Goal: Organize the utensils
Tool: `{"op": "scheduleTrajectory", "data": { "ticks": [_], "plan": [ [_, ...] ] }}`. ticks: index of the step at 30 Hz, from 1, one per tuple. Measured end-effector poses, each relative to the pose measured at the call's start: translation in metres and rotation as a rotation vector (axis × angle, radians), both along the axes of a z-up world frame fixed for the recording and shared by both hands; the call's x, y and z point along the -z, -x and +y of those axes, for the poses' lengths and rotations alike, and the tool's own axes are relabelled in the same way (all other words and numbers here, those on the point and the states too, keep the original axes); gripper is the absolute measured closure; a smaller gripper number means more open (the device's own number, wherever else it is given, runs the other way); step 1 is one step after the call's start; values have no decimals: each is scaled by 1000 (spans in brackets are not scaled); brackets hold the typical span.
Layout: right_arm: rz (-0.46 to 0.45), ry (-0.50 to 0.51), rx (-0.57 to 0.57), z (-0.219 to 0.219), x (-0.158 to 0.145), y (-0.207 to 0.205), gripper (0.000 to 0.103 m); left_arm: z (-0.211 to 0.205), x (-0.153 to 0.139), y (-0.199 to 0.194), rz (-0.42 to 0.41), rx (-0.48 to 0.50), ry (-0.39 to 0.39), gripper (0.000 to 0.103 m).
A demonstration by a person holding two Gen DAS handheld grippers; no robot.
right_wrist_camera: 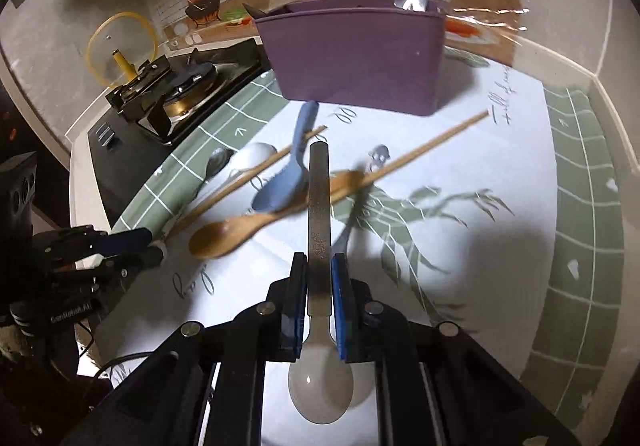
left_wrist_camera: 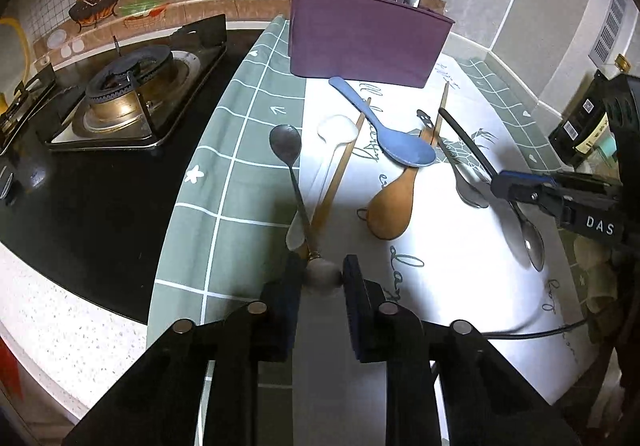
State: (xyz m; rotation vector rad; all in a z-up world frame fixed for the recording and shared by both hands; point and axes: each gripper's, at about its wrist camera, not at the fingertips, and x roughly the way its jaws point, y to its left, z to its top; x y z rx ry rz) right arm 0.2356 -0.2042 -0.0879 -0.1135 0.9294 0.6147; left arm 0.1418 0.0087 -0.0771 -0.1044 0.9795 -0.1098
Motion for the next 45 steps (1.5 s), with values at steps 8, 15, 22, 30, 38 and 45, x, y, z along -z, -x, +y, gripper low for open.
{"op": "scheduleTrajectory", "data": {
  "ticks": [8, 15, 22, 30, 38, 45],
  "plan": [
    [12, 1, 1, -1, 6, 7, 92, 5, -33, 6, -96, 21, -7, 82],
    [2, 67, -34, 14, 14, 1, 91, 19, -70, 2, -185, 7, -6, 82],
    [-3, 108, -70, 42, 15, -24, 86, 29, -82, 3, -194, -3, 23, 82],
    [-16, 123, -56, 48, 10, -38, 91, 34, -89, 7, -193, -9, 57, 82],
    [-114, -15, 21, 5, -36, -14, 92, 35, -114, -1, -203, -8, 128, 94],
    [-182, -67, 46, -11, -66, -3, 93, 23, -134, -6, -241, 19, 98, 97]
  ]
}}
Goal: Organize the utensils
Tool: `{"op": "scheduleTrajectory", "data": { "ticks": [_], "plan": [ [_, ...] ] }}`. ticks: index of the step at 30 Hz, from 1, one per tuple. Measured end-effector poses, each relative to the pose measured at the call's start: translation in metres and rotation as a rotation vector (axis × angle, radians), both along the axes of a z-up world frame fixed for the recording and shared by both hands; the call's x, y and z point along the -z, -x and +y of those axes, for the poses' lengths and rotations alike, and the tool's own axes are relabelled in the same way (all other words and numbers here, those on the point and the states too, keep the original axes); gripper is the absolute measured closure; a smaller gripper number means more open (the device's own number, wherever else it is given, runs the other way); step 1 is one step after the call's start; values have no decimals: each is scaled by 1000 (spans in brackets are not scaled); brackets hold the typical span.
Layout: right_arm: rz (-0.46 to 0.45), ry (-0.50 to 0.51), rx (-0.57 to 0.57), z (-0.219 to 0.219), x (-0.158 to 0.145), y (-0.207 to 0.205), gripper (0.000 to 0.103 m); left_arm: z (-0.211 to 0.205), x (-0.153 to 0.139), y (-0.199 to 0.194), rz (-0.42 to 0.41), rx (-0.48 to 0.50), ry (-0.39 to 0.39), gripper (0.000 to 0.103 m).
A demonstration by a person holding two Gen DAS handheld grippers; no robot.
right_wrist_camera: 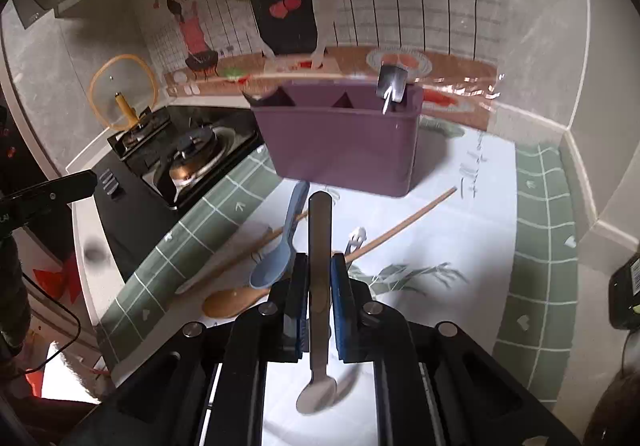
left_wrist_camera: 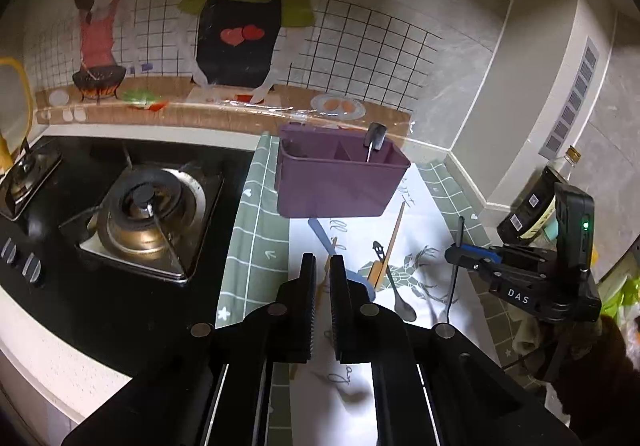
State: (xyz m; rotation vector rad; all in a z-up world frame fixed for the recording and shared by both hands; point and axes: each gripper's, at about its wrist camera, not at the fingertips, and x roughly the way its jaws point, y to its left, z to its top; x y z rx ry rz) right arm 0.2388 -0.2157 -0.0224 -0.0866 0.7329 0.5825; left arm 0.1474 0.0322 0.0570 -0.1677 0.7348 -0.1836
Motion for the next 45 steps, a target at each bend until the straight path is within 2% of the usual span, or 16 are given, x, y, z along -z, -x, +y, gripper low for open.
{"op": "scheduleTrajectory", "data": {
  "ticks": [7, 9, 14, 15, 17, 19, 20, 23, 28, 33, 36, 37, 39, 45],
  "plan": [
    [-5, 6, 0, -2, -2, -2, 97, 0, 16, 0, 57, 5, -15, 97],
    [-11, 17, -7, -3, -1, 1, 97, 1, 30, 1, 99, 9, -11, 96],
    [-8, 10, -2, -12, 1, 5, 97, 4, 80, 0, 235, 39, 65, 95],
    [0, 11, -6, -12, 3, 5, 97, 3, 89, -1, 256, 38, 66, 94],
    [32, 18, -35, -11, 10, 6, 97, 0, 100, -1, 279, 33, 58, 85],
    [72, 42, -65, -5, 20, 6, 93, -3, 108, -4, 281, 25, 49, 69],
    [81, 66, -68, -2, 28, 5, 88, -6, 110, -6, 279, 24, 42, 68],
    [105, 89, -75, 5, 44, -1, 85, -8, 112, -13, 278, 15, 36, 66],
    [155, 124, -35, 15, 67, -23, 85, -4, 105, -18, 243, 25, 6, 62],
    [199, 179, 26, 23, 82, -46, 83, -1, 103, -29, 234, 24, 14, 60],
    [213, 138, 4, 23, 84, -52, 83, -6, 103, -37, 233, 30, 24, 60],
    [210, 137, -4, 24, 84, -53, 89, -9, 103, -40, 235, 33, 29, 59],
    [210, 139, -1, 23, 84, -53, 92, -18, 105, -47, 238, 36, 40, 58],
    [181, 97, 83, -1, 71, -48, 92, -55, 117, -71, 255, 18, 53, 54]
  ]
}}
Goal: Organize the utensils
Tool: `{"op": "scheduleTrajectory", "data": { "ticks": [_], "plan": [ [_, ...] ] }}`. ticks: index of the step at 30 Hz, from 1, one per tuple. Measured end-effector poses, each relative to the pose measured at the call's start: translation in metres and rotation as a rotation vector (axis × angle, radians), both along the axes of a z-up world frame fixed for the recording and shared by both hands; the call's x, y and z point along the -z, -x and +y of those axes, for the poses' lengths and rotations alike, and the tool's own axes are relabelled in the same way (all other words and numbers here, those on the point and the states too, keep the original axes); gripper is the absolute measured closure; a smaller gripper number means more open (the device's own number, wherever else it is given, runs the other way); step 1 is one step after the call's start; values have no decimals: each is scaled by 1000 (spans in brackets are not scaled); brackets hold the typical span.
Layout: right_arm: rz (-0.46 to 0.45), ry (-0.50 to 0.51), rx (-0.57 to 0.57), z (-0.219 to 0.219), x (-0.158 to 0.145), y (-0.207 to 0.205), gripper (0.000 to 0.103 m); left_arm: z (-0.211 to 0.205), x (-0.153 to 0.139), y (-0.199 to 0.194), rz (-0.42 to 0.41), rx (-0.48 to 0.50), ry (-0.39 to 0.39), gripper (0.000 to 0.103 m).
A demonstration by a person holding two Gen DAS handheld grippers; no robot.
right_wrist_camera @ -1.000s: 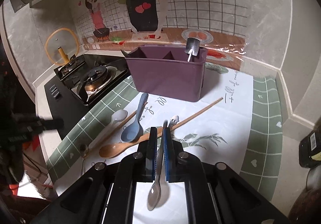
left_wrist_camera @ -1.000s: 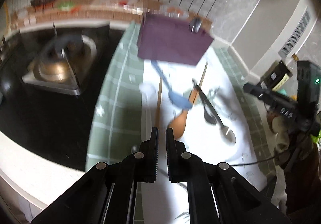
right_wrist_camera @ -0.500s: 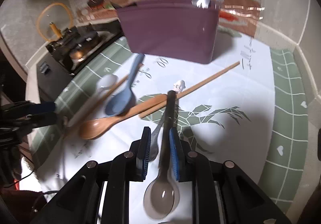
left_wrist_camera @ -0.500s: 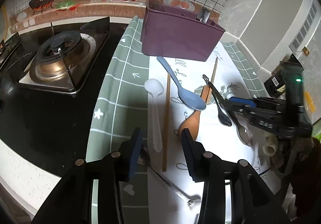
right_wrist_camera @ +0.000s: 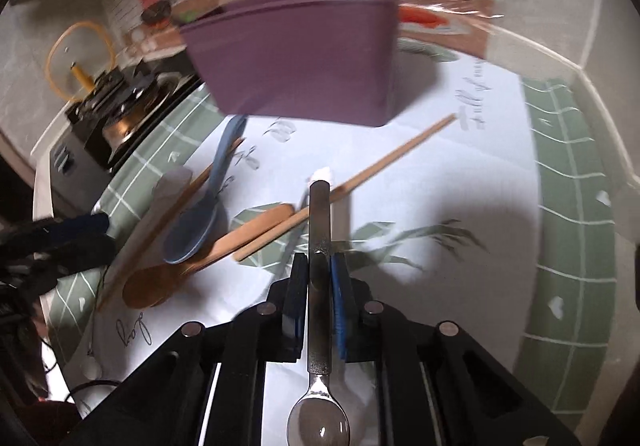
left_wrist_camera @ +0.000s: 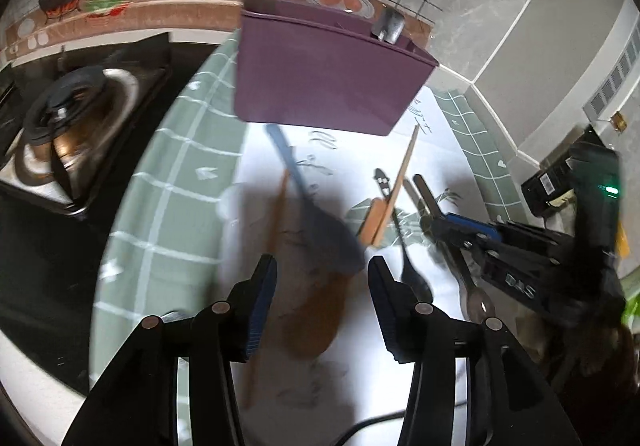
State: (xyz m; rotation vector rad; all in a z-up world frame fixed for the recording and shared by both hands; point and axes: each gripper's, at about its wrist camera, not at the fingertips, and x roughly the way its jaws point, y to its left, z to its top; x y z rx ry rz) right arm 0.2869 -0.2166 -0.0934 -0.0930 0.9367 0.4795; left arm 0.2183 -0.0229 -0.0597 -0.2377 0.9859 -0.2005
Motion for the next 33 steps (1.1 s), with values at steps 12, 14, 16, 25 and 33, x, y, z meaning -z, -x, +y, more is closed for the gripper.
{"op": "scheduleTrajectory", "data": {
  "ticks": [12, 14, 16, 25, 33],
  "plan": [
    [-41, 9, 32, -12, -9, 16, 92, 2, 8, -31, -37, -63, -71, 54],
    [-48, 0, 28, -13, -12, 19, 92, 17, 8, -28, -30, -79, -91, 54],
    [-55, -2, 18, -13, -14, 20, 92, 30, 13, -27, -4, -80, -129, 54],
    [-62, -22, -7, -3, -18, 17, 92, 32, 27, -47, 79, 7, -152, 72],
    [-85, -42, -5, -5, -27, 20, 92, 30, 24, -61, 121, 27, -135, 74]
  ]
}}
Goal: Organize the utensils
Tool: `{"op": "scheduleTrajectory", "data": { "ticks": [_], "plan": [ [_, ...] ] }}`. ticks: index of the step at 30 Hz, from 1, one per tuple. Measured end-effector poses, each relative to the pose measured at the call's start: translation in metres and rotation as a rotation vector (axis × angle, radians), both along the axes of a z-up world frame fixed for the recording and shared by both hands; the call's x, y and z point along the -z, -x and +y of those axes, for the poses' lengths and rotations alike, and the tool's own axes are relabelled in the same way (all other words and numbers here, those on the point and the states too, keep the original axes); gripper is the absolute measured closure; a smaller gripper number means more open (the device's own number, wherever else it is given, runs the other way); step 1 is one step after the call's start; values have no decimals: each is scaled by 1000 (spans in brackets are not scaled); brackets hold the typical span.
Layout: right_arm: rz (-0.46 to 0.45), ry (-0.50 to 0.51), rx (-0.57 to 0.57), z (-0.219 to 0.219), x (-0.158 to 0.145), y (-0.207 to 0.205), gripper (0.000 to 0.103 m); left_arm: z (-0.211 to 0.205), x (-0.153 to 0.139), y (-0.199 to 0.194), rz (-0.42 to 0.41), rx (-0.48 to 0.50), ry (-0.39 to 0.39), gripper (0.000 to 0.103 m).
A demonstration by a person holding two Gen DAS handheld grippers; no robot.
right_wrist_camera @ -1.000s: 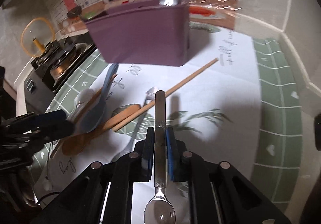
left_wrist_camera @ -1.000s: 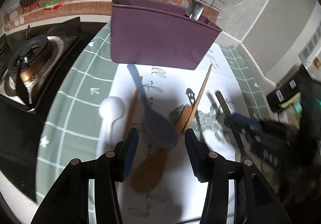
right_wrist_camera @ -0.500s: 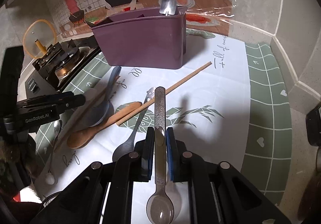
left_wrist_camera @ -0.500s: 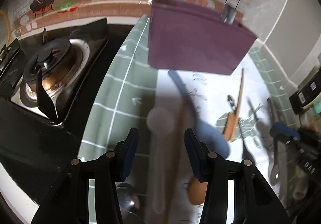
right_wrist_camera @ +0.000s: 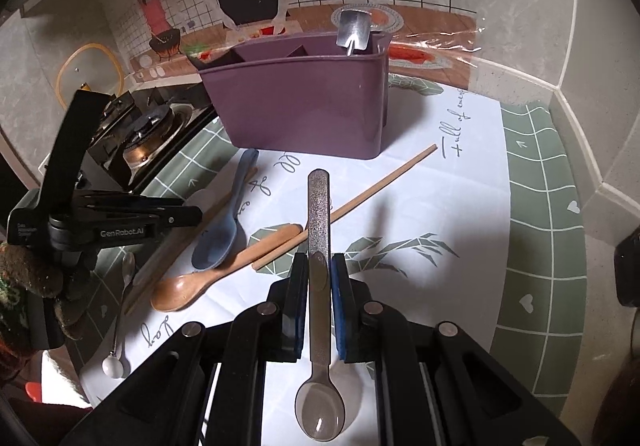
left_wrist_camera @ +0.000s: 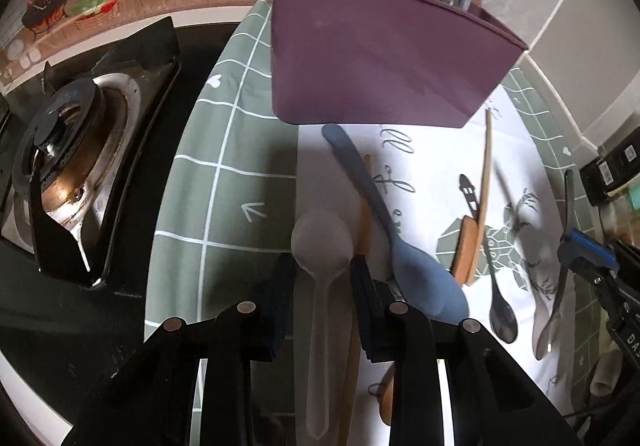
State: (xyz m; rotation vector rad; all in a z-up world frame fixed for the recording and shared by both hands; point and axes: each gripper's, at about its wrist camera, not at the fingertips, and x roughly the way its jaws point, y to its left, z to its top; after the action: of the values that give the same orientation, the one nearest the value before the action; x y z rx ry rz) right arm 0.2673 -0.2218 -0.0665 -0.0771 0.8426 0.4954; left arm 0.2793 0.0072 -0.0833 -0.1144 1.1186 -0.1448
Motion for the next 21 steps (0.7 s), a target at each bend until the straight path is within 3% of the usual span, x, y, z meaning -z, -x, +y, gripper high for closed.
{"op": "scheduleTrajectory", "data": {
  "ticks": [4, 6, 10, 14, 17, 19, 21],
  "plan": [
    [-13, -31, 6, -6, -5, 5, 93, 2, -20, 23, -87, -11, 46, 76],
    [-17, -35, 5, -9, -8, 7, 93, 3, -34, 36, -129, -19, 60, 102],
    [-33, -40, 0, -11, -11, 12, 93, 1, -50, 45, -185, -14, 63, 102],
    [-27, -31, 1, -11, -9, 10, 93, -2, -44, 38, -163, 24, 55, 101],
    [-15, -25, -5, -11, -7, 10, 93, -4, -31, 25, -132, 84, 56, 90],
    [-8, -22, -14, -10, -6, 12, 93, -5, -24, 19, -120, 91, 7, 59],
    [-4, -20, -17, -9, -4, 14, 93, -5, -18, 16, -119, 79, -36, 56]
  ]
}}
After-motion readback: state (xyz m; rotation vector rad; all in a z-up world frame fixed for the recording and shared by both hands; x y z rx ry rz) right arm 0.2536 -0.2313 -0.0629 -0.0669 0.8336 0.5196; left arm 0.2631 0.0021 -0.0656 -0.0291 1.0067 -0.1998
